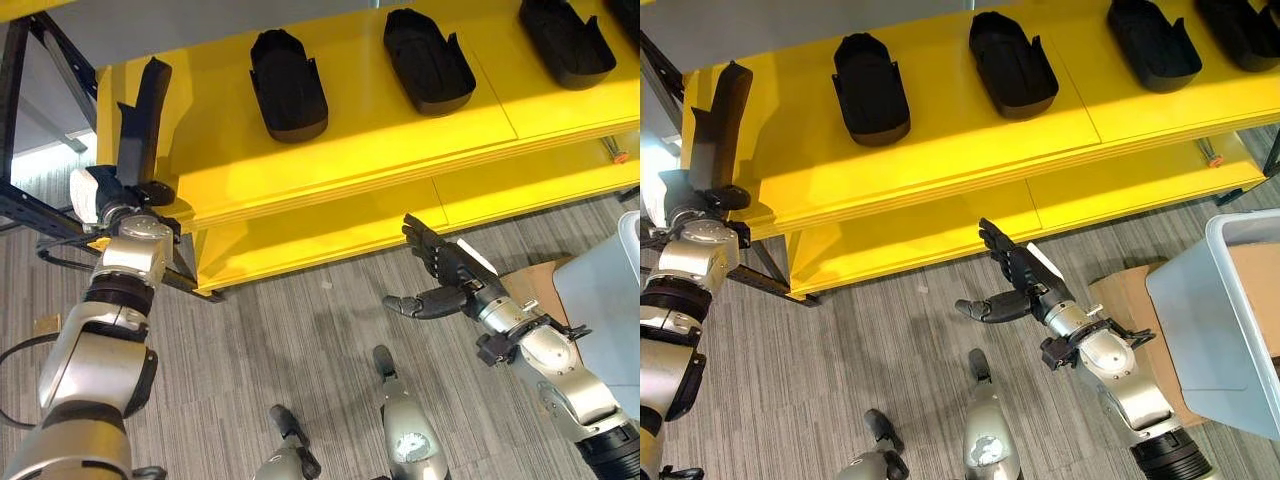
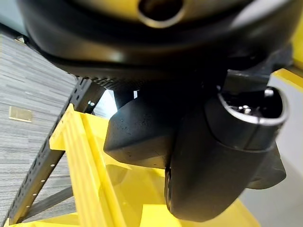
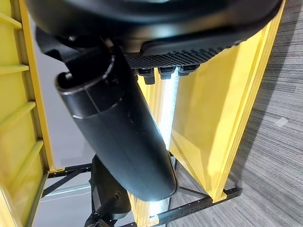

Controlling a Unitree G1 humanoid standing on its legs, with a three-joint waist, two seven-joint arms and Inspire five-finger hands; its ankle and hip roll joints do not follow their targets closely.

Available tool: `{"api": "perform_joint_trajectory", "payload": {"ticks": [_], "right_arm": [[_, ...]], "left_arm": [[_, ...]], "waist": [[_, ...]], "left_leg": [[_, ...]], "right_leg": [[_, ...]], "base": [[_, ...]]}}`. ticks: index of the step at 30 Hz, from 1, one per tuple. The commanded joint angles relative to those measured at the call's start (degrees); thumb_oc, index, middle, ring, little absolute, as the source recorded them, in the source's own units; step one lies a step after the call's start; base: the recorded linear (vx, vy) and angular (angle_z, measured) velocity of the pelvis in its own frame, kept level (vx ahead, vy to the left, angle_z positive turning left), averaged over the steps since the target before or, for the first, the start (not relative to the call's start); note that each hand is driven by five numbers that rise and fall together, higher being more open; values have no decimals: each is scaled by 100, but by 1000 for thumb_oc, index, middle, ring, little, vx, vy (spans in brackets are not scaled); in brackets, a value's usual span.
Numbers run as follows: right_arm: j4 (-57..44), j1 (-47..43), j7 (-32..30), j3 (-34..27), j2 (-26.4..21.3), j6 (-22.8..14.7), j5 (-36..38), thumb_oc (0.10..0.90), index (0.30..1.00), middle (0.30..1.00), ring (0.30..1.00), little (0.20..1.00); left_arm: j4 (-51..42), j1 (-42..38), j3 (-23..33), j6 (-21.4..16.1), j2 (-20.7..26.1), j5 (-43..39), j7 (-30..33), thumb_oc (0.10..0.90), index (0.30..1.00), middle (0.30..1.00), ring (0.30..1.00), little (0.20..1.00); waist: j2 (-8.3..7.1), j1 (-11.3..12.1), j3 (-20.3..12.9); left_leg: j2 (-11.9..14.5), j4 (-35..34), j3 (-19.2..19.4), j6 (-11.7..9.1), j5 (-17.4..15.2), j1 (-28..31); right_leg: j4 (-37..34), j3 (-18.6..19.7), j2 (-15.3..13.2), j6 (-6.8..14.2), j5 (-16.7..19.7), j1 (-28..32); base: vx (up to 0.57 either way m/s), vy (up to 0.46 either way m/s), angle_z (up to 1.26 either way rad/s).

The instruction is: Move parts from the plastic box to the shelf.

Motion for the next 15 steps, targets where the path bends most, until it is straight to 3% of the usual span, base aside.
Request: {"api": "perform_joint_trajectory", "payload": {"ticks": [1, 11, 15], "right_arm": [[-592, -291, 84, -189, -285, -484, 163, 900, 1000, 1000, 1000, 1000], [-578, -296, 245, -129, -371, -403, 259, 900, 1000, 1000, 1000, 1000], [-545, -446, 246, 22, -350, -454, 255, 900, 1000, 1000, 1000, 1000]], "left_arm": [[-199, -414, 279, -495, 859, 387, 365, 400, 300, 300, 300, 300], [-187, -385, 245, -571, 827, 480, 397, 400, 300, 300, 300, 300], [-213, -602, 9, -609, 850, 625, 495, 400, 300, 300, 300, 300]], "waist": [[159, -18, -506], [111, -14, -517], [103, 20, -419]], "left_leg": [[62, 642, -490, 92, -540, -325], [25, 783, -496, 110, -632, -301], [-102, 885, -507, 182, -698, -429]], "right_leg": [[1122, -214, 26, 67, -1385, -82], [1099, -151, 9, 101, -1354, -21], [1099, -103, -92, 164, -1305, -85]], "base": [[0, 0, 0], [22, 22, 0], [-15, 176, 3]]}}
